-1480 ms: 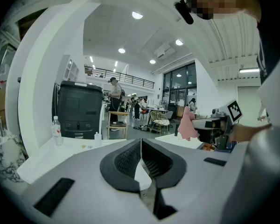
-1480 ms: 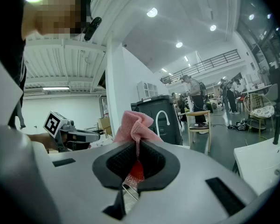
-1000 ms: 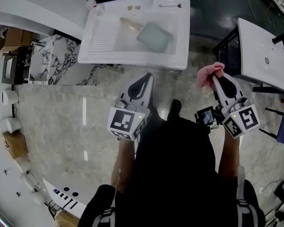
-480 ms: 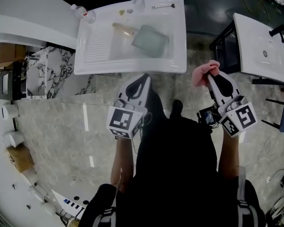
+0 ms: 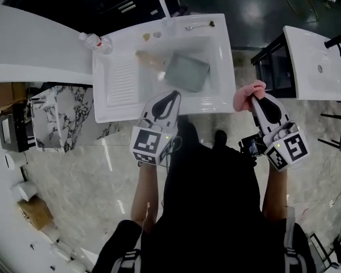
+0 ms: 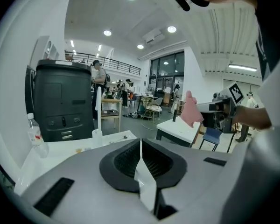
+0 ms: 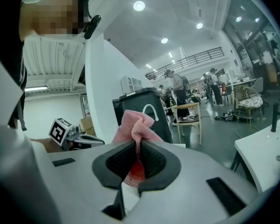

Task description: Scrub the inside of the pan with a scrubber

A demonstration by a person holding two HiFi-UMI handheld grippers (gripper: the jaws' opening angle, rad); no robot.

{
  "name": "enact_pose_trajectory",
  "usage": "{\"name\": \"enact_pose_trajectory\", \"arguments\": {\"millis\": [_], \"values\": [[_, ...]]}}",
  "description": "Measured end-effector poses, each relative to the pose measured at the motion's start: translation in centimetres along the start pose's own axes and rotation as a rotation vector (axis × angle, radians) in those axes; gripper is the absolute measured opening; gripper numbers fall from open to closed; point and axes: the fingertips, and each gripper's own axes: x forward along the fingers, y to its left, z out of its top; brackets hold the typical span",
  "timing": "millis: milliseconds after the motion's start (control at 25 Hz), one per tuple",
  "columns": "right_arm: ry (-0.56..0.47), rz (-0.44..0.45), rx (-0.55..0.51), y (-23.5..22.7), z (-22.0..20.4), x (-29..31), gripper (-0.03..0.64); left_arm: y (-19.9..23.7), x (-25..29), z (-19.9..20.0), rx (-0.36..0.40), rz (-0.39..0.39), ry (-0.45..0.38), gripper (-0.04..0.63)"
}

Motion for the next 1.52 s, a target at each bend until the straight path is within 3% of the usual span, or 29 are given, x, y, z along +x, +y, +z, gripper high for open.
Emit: {"name": "enact_pose_trajectory", "arguments": {"millis": [360, 720, 1000, 1120, 1240, 1440, 1520], "values": [[0.026, -0.135, 0.037, 0.3, -0.3, 7.7, 0.040, 10.6, 4.3, -1.8, 0.054, -0.090, 0.104, 0.038], [0.113, -0.241, 0.084, 0.9, -4.4, 12.8, 0.040, 17.1, 8.4, -8.2, 0.040, -0.173, 0.220, 0.040], [0.213, -0.266, 0.100, 1.3, -8.7, 16.4, 0.040, 20.2, 11.4, -14.5, -0.034, -0.164, 0.305, 0.049], [0.265, -0.247, 0.094, 1.5, -11.0, 18.0, 0.038, 20.4, 12.1, -16.4, -0.053, -0.166, 0.326, 0.122], [0.333, -0.217, 0.068, 1.3, -13.6, 19.8, 0.040, 21.0, 13.0, -18.2, -0.061, -0.150, 0.343, 0.130], [0.434, -0.166, 0.011, 0.2, -18.0, 23.5, 0.040, 23.1, 14.8, -21.0, -0.126, -0.025, 0.346, 0.194], [0.445, -0.151, 0.004, -0.1, -19.1, 25.1, 0.040, 23.9, 15.5, -22.0, -0.105, 0.017, 0.356, 0.217]]}}
